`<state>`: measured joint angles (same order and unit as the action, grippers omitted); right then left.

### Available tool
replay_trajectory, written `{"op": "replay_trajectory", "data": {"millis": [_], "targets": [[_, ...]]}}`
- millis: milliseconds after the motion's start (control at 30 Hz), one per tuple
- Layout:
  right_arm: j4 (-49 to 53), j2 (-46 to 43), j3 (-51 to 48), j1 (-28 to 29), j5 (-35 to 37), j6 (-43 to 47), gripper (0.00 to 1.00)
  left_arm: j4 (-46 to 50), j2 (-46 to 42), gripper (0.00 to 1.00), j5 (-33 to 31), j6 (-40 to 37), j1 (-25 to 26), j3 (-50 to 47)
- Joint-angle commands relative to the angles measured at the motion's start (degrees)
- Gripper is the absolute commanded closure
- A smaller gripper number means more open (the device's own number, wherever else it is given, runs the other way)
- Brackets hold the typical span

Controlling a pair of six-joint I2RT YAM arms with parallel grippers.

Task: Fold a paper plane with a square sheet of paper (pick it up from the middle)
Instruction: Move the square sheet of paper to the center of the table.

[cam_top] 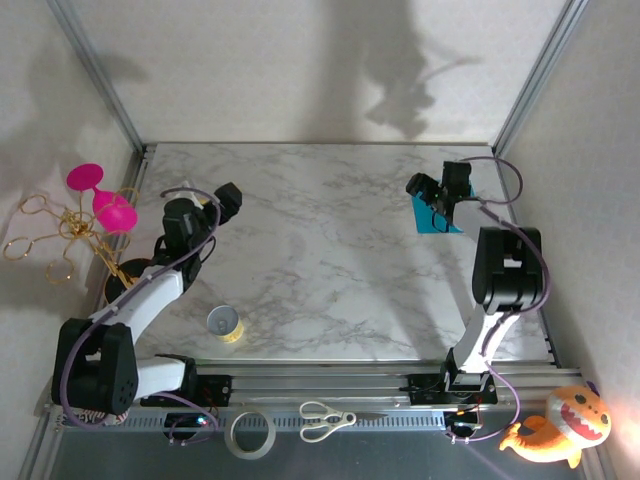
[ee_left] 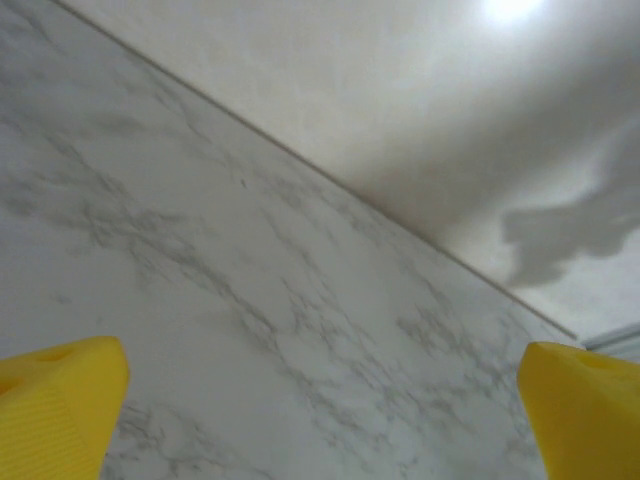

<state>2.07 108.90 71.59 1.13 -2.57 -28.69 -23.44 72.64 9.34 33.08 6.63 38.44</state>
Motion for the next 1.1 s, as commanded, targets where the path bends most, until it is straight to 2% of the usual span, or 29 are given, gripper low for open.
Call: {"op": "replay_trajectory", "data": {"millis": [0,367,733,900,1067], "targets": [[6.7,4.8,6.0,-1.1,2.6,-0.9,0.01,2.9,1.7,0.01,3.6,1.1,1.3,3.0],[14.6,13.8,14.3,-1.5,4.3,-0.3,0.01,5.7,6.4,0.01,3.5,2.1,3.5,5.6],[18.8,13.8,11.9,0.6,2.3,-0.8,0.01,6.2,9.0,0.01,1.5,3.4,3.8,6.8],[18.5,10.6,7.5,4.3,-0.1,-5.6,0.01,6.9,9.8,0.01,1.1,3.5,3.8,6.9],[15.8,5.4,0.1,12.6,-2.6,-18.2,0.01,7.1,10.3,0.01,0.3,4.1,3.8,6.7]]}}
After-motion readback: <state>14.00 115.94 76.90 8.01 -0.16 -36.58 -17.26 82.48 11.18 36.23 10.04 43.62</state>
